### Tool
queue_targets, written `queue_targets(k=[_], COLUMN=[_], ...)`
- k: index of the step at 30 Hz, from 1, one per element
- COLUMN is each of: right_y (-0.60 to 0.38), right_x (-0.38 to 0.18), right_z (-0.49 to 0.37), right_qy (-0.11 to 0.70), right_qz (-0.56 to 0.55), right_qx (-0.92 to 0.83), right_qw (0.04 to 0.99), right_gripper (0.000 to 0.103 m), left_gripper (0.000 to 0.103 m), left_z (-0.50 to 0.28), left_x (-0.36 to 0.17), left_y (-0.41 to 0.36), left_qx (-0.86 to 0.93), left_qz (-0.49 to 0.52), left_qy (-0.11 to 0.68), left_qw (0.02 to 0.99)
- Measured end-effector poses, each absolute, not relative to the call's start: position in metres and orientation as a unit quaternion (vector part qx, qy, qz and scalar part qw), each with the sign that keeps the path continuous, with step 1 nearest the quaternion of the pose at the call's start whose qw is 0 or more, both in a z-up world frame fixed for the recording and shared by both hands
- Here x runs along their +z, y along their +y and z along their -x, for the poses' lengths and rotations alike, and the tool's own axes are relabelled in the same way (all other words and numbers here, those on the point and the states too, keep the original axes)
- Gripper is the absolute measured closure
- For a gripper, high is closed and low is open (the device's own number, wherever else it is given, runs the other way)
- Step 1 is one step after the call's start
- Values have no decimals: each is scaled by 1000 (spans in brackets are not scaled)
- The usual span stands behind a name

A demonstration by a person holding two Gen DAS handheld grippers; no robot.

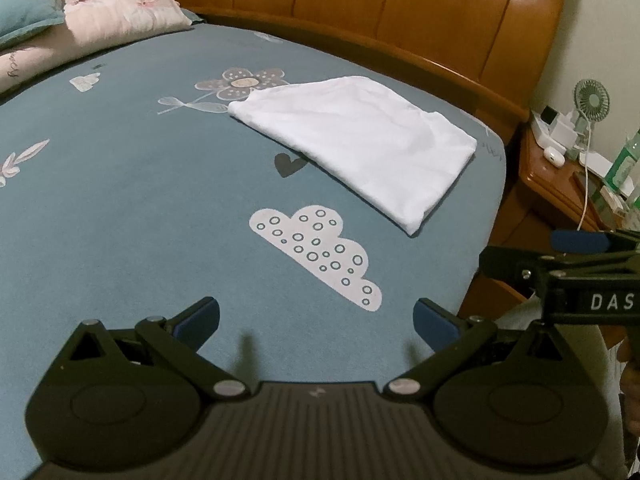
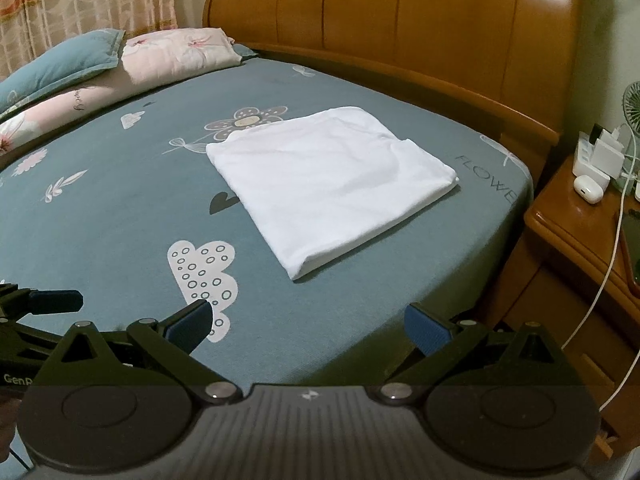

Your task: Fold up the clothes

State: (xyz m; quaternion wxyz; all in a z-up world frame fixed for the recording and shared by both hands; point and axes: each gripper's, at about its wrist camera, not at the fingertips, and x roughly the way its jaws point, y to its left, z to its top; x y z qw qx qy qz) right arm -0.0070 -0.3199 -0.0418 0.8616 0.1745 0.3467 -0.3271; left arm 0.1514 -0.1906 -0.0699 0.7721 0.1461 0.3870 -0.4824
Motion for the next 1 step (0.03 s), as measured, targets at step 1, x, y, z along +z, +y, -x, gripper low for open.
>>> queue_targets(k=[1], right_y=[-320], right_x=[-42], right_z=[7], right_qy=[346], right_qz=[-174], right_qx=[-328], right_qw=[862], right_gripper=[0], left_gripper=[1], left_z=[-151], left_x=[-70], left_y=[-191], left_qx=[-482], left_qz=[-146], left_qy=[386], left_qw=[773])
